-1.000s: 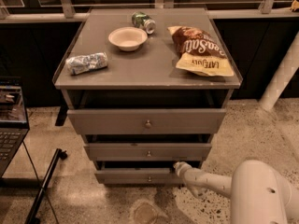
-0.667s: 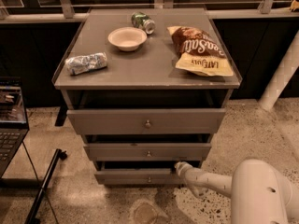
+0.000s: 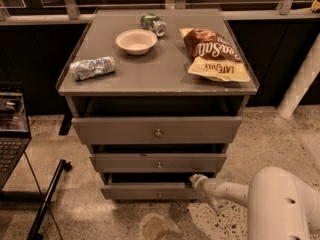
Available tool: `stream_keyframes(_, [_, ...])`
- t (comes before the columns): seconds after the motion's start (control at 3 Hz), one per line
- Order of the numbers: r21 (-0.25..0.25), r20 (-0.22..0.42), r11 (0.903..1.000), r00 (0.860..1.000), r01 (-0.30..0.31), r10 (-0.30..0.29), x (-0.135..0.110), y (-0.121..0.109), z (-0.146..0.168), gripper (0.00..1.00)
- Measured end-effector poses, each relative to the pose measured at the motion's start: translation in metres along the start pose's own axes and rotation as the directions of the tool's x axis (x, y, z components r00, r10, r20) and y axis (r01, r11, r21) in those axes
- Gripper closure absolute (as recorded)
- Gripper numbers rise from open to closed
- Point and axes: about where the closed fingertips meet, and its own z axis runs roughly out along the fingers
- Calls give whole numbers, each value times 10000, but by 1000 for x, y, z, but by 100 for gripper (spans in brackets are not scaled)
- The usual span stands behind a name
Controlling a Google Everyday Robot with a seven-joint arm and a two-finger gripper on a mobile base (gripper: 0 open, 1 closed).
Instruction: Open bottom drawer
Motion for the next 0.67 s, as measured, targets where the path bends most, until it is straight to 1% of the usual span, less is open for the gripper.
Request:
stream_keyframes(0.33, [361, -1380, 9932, 9837, -1109, 1148, 15, -21, -27, 100])
stream_keyframes(0.67, [220, -2434, 9821, 9517, -1873, 1870, 24, -24, -48, 100])
